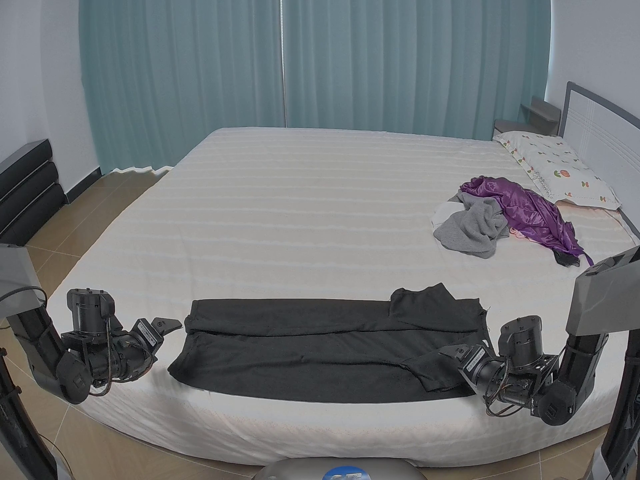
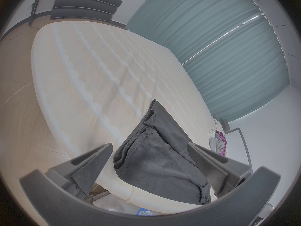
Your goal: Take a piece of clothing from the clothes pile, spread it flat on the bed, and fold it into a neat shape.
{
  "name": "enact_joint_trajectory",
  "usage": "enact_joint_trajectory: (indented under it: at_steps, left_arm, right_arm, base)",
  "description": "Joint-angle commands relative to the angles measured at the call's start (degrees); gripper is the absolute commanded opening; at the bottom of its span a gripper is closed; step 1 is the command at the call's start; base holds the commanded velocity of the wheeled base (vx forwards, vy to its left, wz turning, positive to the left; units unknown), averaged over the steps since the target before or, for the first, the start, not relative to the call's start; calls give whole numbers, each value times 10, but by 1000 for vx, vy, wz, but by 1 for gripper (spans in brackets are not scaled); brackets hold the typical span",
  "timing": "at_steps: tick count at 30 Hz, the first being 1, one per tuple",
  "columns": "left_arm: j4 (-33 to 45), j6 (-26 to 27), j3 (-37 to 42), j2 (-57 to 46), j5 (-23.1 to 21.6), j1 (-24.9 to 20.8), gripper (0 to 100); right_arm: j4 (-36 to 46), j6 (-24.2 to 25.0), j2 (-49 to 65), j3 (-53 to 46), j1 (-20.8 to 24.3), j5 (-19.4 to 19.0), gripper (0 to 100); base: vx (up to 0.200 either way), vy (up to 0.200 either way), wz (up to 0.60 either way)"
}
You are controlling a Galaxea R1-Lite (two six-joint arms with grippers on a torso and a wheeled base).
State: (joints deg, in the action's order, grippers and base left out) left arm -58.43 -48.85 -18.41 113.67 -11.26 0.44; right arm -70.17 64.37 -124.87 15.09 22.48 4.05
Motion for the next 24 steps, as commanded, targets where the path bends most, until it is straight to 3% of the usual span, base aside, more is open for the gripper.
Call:
enact_joint_trajectory:
  at_steps: [1,2,10,18,24]
  left_arm:
    - [0,0,-1,1,0,1,100]
    - [0,0,-1,0,0,2,100]
    - [0,0,-1,0,3,2,100]
    - [0,0,-2,-1,4,2,100]
    - [0,-1,-1,-5,5,2,100]
  right_arm:
    - [0,-21,7,-3,-4,18,100]
    - [-1,-45,9,-6,-8,29,100]
    - [0,-86,43,-22,-7,69,100]
    - [6,-108,76,-31,-9,76,100]
    - [1,-123,81,-31,-38,76,100]
  base:
    - [0,0,0]
    - [0,0,0]
    - [0,0,0]
    - [0,0,0]
    - [0,0,0]
